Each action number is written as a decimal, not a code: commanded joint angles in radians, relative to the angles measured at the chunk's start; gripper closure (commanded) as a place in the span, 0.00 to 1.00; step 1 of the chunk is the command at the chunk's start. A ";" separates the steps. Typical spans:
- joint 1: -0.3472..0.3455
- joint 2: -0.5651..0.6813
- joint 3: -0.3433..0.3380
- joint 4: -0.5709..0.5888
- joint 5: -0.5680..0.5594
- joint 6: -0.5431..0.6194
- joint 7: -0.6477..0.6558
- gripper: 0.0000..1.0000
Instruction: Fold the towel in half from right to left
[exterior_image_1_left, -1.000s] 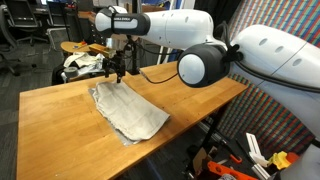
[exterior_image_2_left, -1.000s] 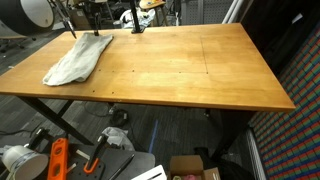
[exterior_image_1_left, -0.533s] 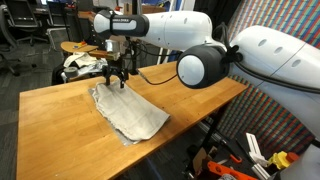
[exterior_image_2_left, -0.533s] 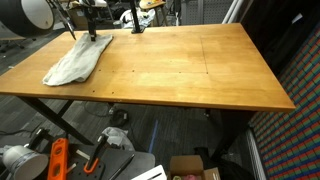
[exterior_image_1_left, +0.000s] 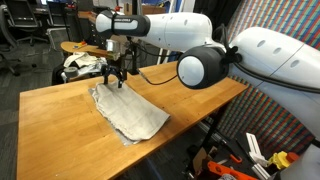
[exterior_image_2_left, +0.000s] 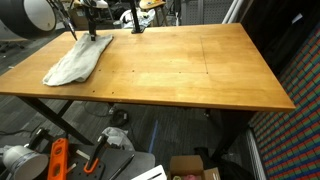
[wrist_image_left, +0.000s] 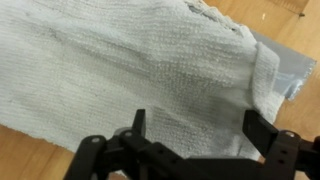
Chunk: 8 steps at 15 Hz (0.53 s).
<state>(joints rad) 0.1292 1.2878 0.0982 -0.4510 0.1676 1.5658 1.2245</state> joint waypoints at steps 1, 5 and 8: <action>-0.018 -0.037 -0.009 -0.005 0.010 0.043 0.015 0.00; -0.039 -0.060 0.016 -0.019 0.039 0.035 0.015 0.00; -0.017 -0.056 0.019 -0.016 0.043 0.021 0.026 0.00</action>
<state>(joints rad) 0.0967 1.2499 0.1071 -0.4534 0.1899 1.5985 1.2272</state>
